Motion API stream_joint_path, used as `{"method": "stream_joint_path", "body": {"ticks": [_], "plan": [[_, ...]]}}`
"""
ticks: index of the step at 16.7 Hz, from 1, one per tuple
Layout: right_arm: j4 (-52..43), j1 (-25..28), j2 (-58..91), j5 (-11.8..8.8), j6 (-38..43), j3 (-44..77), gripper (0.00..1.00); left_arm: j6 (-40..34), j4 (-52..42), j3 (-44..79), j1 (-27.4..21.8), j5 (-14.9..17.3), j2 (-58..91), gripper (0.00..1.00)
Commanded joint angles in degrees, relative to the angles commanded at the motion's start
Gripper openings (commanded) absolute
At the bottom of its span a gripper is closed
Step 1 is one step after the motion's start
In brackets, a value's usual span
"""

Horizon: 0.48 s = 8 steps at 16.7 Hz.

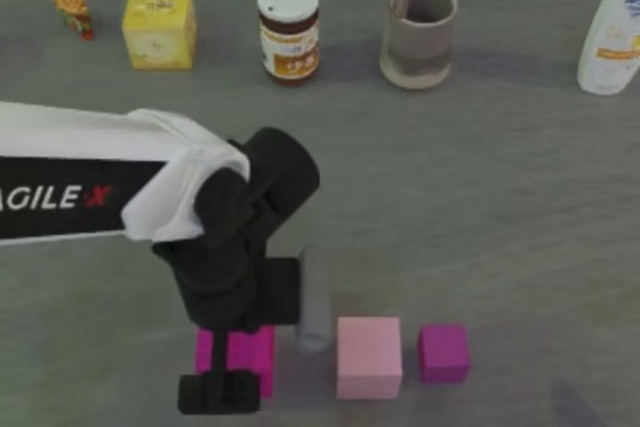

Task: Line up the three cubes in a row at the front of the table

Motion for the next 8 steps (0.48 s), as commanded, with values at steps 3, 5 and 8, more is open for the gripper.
{"method": "stream_joint_path", "body": {"ticks": [3, 5, 8], "plan": [[0.0, 0.0, 0.0, 0.0, 0.0, 0.0, 1.00, -0.2, -7.4, 3.8, 0.6, 0.0, -2.7, 1.00], [0.0, 0.0, 0.0, 0.0, 0.0, 0.0, 1.00, -0.3, -11.8, 6.2, 0.9, 0.0, -4.6, 1.00], [0.0, 0.0, 0.0, 0.0, 0.0, 0.0, 1.00, -0.4, -13.8, 7.5, 1.2, 0.0, -6.0, 1.00]]}}
